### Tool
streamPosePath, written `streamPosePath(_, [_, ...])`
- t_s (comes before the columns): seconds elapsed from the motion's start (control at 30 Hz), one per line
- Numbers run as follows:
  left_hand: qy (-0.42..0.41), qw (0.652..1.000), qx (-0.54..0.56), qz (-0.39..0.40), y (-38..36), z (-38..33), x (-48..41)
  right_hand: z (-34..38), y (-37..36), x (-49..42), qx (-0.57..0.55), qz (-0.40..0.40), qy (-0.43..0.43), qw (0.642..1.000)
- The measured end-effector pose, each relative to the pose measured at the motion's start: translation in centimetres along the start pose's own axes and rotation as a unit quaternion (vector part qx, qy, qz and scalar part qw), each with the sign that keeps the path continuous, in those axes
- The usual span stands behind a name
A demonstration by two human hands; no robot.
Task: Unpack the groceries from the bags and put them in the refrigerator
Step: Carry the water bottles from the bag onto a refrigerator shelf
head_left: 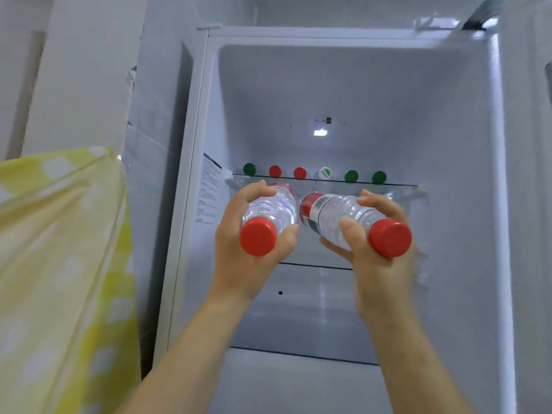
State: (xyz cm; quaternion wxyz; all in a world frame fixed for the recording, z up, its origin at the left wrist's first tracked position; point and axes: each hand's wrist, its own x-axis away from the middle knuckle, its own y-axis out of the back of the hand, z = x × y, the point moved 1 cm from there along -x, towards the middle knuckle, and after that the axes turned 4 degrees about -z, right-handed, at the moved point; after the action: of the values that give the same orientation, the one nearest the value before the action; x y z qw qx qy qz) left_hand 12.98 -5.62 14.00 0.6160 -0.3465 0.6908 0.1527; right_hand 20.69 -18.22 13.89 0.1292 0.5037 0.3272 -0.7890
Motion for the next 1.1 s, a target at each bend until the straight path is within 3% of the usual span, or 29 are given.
streamPosePath(0.23, [-0.046, 0.998, 0.011, -0.037, -1.1, 4.2, -4.4, -3.6, -1.5, -4.5, -0.029, 0.001, 0.051, 0.998])
streamPosePath(0.57, [-0.005, 0.997, 0.041, -0.061, -3.0, 8.3, -12.7, -7.0, -5.8, -11.3, -0.01, 0.012, 0.081, 0.997])
streamPosePath(0.67, [0.04, 0.997, 0.027, -0.063, -3.9, 10.0, -15.0, -8.3, -6.8, -13.2, -0.003, 0.011, 0.064, 0.998])
streamPosePath(1.1, [0.099, 0.994, -0.006, -0.04, -5.9, 15.1, -19.1, -13.1, -7.9, -19.2, 0.051, 0.032, 0.003, 0.998])
